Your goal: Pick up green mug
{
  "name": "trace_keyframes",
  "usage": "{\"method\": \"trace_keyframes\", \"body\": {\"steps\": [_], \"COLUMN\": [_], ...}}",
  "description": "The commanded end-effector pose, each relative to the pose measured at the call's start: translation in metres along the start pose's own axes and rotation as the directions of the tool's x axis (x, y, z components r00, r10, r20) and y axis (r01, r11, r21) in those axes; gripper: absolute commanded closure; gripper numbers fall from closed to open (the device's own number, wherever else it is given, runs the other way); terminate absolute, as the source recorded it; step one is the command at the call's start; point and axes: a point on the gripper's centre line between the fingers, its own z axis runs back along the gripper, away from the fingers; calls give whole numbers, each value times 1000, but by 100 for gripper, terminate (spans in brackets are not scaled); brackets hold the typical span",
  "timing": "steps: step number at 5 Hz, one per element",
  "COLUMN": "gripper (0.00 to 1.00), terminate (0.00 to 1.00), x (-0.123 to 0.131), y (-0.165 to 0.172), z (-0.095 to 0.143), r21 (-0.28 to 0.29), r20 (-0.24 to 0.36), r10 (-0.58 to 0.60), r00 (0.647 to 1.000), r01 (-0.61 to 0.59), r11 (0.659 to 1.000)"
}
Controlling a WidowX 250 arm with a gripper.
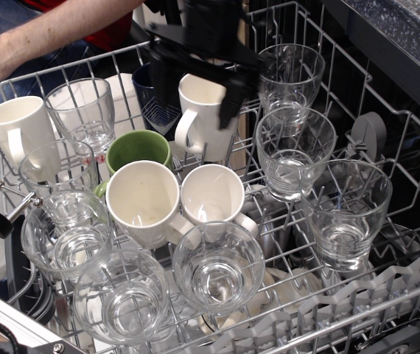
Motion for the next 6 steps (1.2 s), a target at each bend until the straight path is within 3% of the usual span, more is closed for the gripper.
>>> {"method": "trace_keyframes", "body": {"steps": [1, 3, 4, 6], "gripper": [0, 0, 0, 0], "terminate": [0, 0, 0, 0], "x": [32, 72, 92, 107], "y": [70, 111, 117, 136], "z": [-8, -40, -49, -85], "r21": [-39, -58, 5, 66], "r20": [123, 224, 229, 276], "r10": [-162, -229, -252, -300], "r00": [979, 947, 940, 913], "r01": [168, 247, 258, 294], "r11": [985, 967, 966, 954]}}
